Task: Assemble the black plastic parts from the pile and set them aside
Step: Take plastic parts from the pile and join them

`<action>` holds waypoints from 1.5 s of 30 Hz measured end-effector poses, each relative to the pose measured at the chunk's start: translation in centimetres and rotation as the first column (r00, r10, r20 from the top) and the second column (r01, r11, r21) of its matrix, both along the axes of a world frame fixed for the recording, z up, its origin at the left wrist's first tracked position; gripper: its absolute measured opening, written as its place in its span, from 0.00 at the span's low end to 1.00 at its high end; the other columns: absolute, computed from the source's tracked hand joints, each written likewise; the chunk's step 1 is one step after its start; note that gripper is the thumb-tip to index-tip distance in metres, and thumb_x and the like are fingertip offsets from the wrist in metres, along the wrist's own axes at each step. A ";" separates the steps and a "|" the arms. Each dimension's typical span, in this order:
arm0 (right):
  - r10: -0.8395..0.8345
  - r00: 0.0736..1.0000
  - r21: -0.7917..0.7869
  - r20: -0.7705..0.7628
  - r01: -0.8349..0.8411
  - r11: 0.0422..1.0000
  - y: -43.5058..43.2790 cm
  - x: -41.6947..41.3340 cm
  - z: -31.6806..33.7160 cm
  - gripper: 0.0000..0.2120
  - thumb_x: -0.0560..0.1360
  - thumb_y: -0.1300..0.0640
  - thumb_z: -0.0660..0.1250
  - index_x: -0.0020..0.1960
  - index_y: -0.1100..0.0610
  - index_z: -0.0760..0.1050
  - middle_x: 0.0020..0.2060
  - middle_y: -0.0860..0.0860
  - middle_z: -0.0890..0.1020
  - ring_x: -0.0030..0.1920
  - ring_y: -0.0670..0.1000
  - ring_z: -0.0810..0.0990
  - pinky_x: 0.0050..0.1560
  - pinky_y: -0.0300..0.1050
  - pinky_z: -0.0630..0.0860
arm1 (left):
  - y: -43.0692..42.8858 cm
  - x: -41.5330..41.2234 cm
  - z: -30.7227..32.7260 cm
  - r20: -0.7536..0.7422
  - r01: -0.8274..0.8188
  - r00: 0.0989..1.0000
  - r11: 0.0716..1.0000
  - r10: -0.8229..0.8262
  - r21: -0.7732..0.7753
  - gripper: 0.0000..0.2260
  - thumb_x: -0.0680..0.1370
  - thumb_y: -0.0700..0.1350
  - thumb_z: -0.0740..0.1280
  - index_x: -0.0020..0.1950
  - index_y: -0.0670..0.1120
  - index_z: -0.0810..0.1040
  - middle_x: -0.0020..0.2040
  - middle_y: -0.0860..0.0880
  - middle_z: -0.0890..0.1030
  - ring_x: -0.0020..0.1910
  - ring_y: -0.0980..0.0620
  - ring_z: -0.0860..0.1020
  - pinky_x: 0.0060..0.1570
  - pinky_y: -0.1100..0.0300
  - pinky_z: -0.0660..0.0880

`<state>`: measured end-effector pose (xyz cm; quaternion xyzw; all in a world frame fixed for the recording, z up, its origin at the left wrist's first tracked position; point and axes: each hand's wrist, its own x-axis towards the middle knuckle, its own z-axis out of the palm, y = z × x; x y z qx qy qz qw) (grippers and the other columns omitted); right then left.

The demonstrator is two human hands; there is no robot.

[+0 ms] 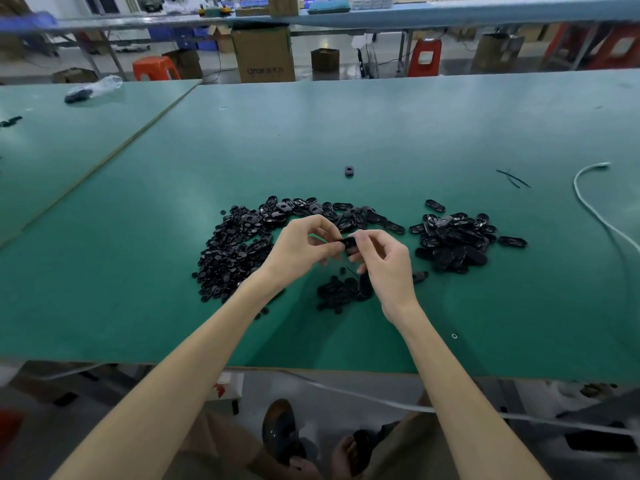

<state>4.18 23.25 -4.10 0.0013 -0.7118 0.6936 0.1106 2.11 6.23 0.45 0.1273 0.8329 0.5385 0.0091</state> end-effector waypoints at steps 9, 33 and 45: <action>0.054 0.999 -0.108 -0.003 -0.054 0.993 0.1 0.3 0.4 0.05 0.79 0.64 0.73 0.54 0.57 0.83 0.42 0.52 0.87 0.39 0.49 0.84 0.37 0.43 0.80 | -2.4 0.1 1.5 0.001 0.000 1.000 0.985 0.000 -0.171 0.08 0.77 0.39 0.76 0.55 0.46 0.82 0.53 0.49 0.84 0.44 0.48 0.86 0.44 0.56 0.83; 0.052 0.999 -0.107 0.005 -0.051 0.993 0.1 0.1 0.4 0.06 0.79 0.65 0.73 0.52 0.55 0.83 0.42 0.48 0.88 0.40 0.47 0.86 0.37 0.39 0.80 | -4.4 0.1 1.1 -0.044 -0.081 0.997 0.705 0.071 -0.705 0.04 0.81 0.46 0.71 0.47 0.50 0.78 0.46 0.55 0.80 0.43 0.54 0.79 0.41 0.56 0.72; 0.073 0.997 -0.106 0.006 -0.072 0.992 0.0 0.1 0.4 0.08 0.78 0.67 0.72 0.52 0.55 0.84 0.41 0.48 0.88 0.42 0.48 0.86 0.39 0.39 0.80 | -4.0 0.6 1.9 -0.095 -0.192 0.981 0.887 0.168 -0.420 0.05 0.77 0.48 0.76 0.45 0.50 0.83 0.41 0.53 0.84 0.36 0.55 0.81 0.41 0.62 0.77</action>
